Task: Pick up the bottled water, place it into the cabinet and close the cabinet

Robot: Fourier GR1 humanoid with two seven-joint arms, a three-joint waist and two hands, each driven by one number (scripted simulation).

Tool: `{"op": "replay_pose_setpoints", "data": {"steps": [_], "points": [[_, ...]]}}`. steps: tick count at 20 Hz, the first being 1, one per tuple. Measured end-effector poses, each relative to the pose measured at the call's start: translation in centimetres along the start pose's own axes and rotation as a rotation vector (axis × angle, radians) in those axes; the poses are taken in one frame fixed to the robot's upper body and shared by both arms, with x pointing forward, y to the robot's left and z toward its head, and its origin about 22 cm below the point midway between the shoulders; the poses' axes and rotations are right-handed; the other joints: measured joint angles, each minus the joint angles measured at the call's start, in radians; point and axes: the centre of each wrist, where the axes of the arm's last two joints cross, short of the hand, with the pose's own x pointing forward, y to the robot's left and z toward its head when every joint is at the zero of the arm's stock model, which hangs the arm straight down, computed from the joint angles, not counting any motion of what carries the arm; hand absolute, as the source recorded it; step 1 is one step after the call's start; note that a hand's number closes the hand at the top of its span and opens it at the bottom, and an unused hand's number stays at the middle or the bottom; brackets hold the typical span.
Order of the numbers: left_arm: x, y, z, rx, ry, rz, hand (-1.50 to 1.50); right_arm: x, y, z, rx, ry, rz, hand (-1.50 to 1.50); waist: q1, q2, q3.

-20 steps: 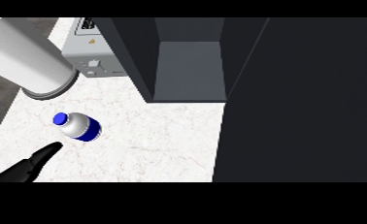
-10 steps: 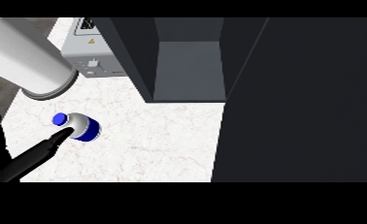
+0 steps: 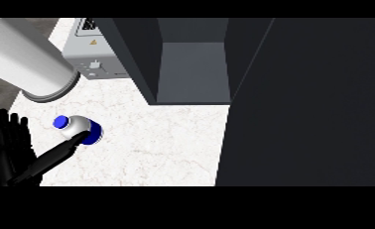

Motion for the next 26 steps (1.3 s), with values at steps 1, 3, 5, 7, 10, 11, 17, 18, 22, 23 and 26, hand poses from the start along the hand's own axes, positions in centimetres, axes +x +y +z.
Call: {"op": "replay_pose_setpoints", "data": {"steps": [1,3,5,7,10,11,17,18,22,23,26], "points": [[-0.6,-0.3,-0.2,-0.005,0.003,0.001,-1.5,0.0,0.2,0.0,0.002,0.001,-0.008,-1.5,-0.001,0.0,0.0],[-1.6,-1.0,-0.5,-0.014,0.006,0.004,-1.5,0.1,0.0,-0.1,-0.002,0.0,0.003,-1.5,-0.001,0.0,0.0],[-2.3,-0.7,-0.5,-0.021,0.007,0.004,-1.5,0.0,-0.1,-0.2,-0.006,-0.006,0.01,-1.5,0.0,0.0,0.0],[-3.3,-0.9,-0.9,-0.03,0.01,0.006,-1.5,0.1,0.3,-0.4,-0.004,-0.004,-0.004,-1.5,0.001,0.001,0.0],[-5.1,-1.8,-1.2,-0.037,0.023,0.014,-1.5,0.2,0.3,-0.6,-0.002,-0.008,0.004,-1.5,-0.001,0.001,0.0],[-5.7,-2.0,-1.1,-0.035,0.024,0.014,-1.5,0.2,0.3,-0.6,-0.006,-0.008,0.006,-1.5,-0.002,0.001,0.0],[-8.0,-2.6,-0.8,-0.021,0.041,0.02,-1.5,0.0,0.3,-0.1,-0.006,0.003,0.016,-1.5,-0.001,0.0,0.0],[-8.3,-2.6,-0.8,-0.022,0.044,0.019,-1.5,0.0,0.3,0.0,-0.007,0.006,0.016,-1.5,-0.001,0.0,0.0],[-10.1,-3.0,-0.6,-0.011,0.055,0.016,-1.5,-0.1,0.5,0.5,-0.003,0.009,0.011,-1.5,-0.004,0.0,0.0],[-10.5,-3.2,-0.8,-0.006,0.057,0.016,-1.5,-0.2,0.4,0.5,-0.006,0.005,0.015,-1.5,-0.004,0.001,0.0],[-11.6,-3.5,-0.6,0.001,0.054,0.005,-1.5,-0.1,0.2,0.3,-0.005,0.001,0.027,-1.5,-0.002,0.001,0.0]]}}
